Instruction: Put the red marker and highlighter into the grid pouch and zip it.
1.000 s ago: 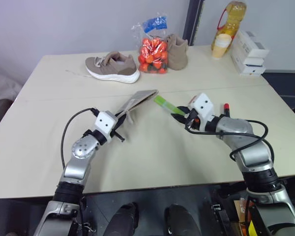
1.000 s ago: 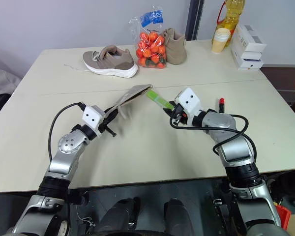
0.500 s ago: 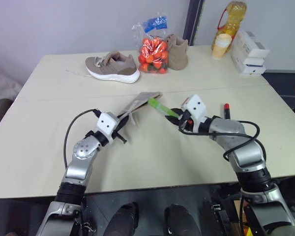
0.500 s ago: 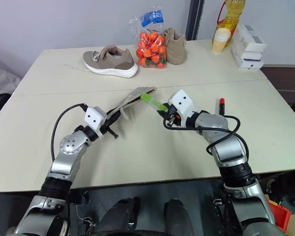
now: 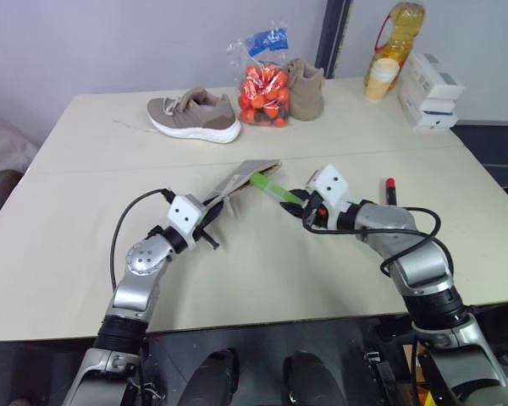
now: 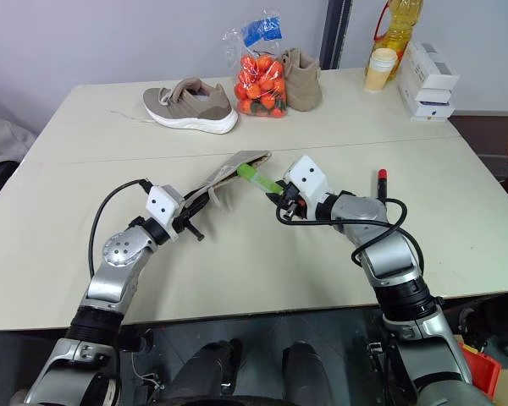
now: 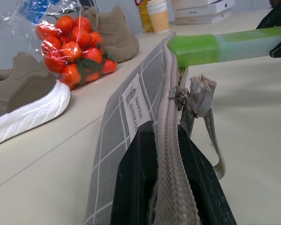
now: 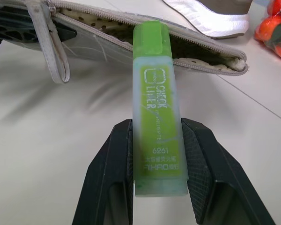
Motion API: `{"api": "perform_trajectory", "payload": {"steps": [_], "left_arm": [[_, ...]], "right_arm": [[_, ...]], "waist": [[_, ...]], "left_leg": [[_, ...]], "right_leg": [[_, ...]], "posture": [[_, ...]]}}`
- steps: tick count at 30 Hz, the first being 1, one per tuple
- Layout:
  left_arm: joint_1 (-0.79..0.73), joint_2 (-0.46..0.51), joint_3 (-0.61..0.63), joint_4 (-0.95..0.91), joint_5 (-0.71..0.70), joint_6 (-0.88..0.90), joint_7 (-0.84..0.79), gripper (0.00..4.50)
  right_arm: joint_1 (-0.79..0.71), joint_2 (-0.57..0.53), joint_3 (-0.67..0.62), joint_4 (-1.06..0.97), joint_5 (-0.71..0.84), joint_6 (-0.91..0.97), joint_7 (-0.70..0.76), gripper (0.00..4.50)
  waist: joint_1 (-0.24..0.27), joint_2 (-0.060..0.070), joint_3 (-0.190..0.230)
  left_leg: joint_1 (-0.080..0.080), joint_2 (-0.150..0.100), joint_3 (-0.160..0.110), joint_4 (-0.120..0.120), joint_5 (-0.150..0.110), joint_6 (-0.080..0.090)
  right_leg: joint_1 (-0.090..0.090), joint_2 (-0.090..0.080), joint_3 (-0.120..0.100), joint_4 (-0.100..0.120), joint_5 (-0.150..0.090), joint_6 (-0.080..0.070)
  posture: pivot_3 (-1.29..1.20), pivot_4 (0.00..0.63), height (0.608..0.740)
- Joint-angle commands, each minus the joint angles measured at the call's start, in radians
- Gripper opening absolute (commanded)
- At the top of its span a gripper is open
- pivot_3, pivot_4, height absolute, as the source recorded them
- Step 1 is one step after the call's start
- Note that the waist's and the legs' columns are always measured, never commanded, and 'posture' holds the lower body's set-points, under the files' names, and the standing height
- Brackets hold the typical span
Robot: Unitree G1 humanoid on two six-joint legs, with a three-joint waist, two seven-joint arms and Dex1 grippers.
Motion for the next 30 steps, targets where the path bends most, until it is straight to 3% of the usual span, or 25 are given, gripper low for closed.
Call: {"api": "perform_trajectory", "payload": {"steps": [1,13,19,27,30], "left_arm": [[0.005,-0.002,0.003,-0.045,-0.027,-0.005,-0.013,0.00],[0.026,0.134,-0.122,-0.096,-0.002,-0.075,-0.269,0.00],[-0.005,0.162,-0.141,-0.090,-0.027,-0.082,-0.363,0.00],[-0.030,0.110,-0.097,-0.058,-0.029,-0.045,-0.293,0.00],[-0.007,0.085,-0.093,-0.078,-0.032,-0.019,-0.251,0.00]], "right_arm": [[-0.007,-0.007,-0.005,-0.042,0.000,-0.003,-0.001,0.89],[-0.055,-0.203,0.181,-0.113,-0.137,-0.156,0.219,0.89],[-0.098,-0.193,0.222,-0.115,-0.189,-0.203,0.257,0.89],[-0.051,-0.172,0.099,-0.138,-0.135,-0.119,0.209,4.49],[0.001,-0.201,-0.004,-0.174,-0.071,-0.069,0.215,4.49]], "waist": [[0.000,0.000,0.000],[-0.001,0.000,0.000],[0.000,0.000,0.000],[0.003,-0.001,0.001],[0.004,-0.001,0.001]], "left_leg": [[0.000,0.000,0.000,0.000,0.000,0.000],[0.000,0.000,0.000,0.000,0.000,0.000],[0.000,0.000,0.000,0.000,0.000,0.000],[0.000,0.000,0.000,0.001,0.000,0.000],[0.000,0.000,-0.001,0.001,0.000,0.000]], "right_leg": [[0.000,0.000,0.000,0.000,0.000,0.000],[0.000,0.000,0.000,0.000,0.000,0.000],[0.000,0.000,0.000,0.000,0.000,0.000],[0.001,0.000,0.000,-0.001,0.000,0.000],[0.001,0.000,0.000,0.000,0.000,0.000]], "posture": [[0.00,0.150,0.740],[0.00,0.150,0.740],[0.00,0.150,0.740],[0.00,0.150,0.740],[0.00,0.150,0.740]]}}
